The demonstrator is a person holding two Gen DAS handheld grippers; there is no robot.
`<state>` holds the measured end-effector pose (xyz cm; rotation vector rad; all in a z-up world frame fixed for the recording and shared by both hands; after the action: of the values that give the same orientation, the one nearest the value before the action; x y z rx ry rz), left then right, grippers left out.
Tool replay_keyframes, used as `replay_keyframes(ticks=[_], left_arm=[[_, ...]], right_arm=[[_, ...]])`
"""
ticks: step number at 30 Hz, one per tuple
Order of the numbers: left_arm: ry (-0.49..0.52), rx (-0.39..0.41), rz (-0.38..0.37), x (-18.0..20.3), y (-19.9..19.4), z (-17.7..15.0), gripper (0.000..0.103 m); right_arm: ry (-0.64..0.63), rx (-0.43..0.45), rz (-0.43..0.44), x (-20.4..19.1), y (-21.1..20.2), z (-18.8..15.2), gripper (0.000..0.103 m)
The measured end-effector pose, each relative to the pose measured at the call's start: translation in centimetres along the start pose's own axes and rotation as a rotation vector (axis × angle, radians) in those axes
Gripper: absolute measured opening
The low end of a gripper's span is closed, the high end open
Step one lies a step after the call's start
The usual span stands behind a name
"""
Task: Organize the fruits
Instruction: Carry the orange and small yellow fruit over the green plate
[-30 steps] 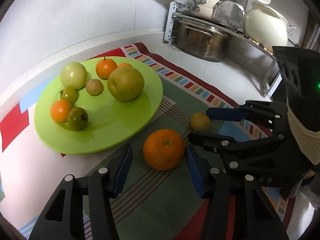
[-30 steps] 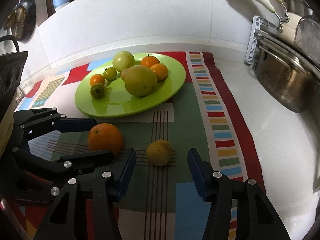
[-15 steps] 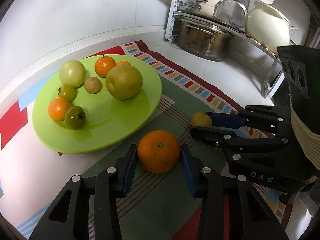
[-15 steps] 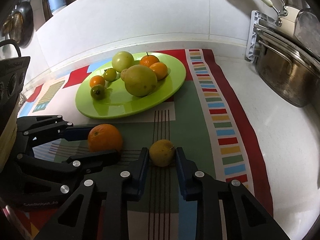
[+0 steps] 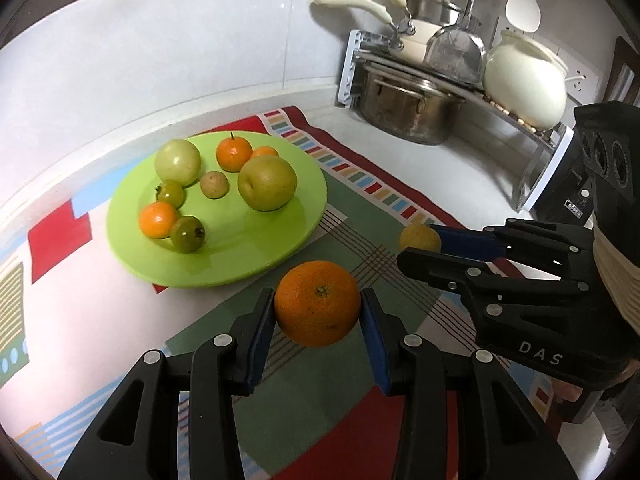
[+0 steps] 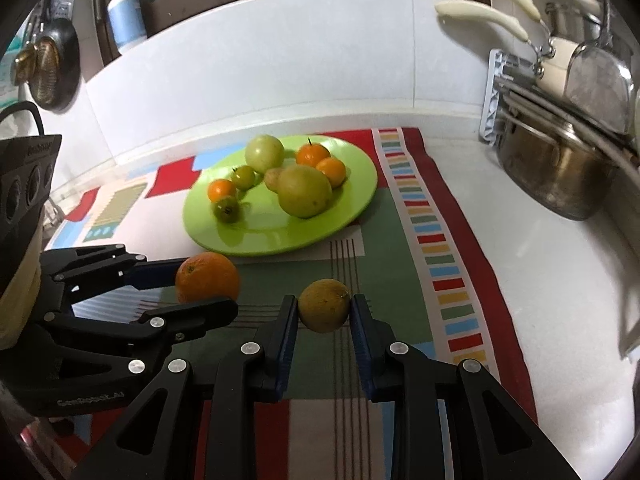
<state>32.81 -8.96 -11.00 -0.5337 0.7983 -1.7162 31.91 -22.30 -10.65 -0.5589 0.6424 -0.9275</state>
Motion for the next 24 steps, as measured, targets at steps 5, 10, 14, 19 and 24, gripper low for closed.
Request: replay_keyframes(ticks=[5,10,14,19,24], left_arm=[[-0.01,0.019,0.006,-0.1,-2.2,-0.5,0.042],[-0.013,0.043,0.013,-0.2,-4.2,-0.6,0.042],[-0.009,0.073,0.022,-0.4,-6.0,-0.8,0.042],[-0.015,0.093,0.028,-0.7,-7.7,-1.0,0.042],[-0.018,0.098,0.044,-1.3,-8.6,-1.0,0.042]], right_arm=[[-0.019,0.028,-0.005,-1.7,-2.0,0.0,0.028],[-0.028,0.057,-0.009,-3.1,-3.6,0.0,0.028],[-0.037,0.077,-0.012,-4.4,-4.9,0.1,0.028],[-0.046,0.101,-0.011,-5.8,-5.9,0.1,0.028],[-0.031,0.132,-0.01,-6.8,-6.7,0.0,0.028]])
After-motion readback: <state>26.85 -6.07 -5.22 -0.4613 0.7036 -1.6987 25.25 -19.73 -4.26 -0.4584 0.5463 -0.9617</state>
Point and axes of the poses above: each gripper's, at about its wrist camera, not at the fingertips, and y roughly the way its jaws point, x to its right, z to its top, the point moved 1 cm from there along y, roughly the way its jaws point, and after that the axes turned 13 degrees about z, right-handed, at the moved point
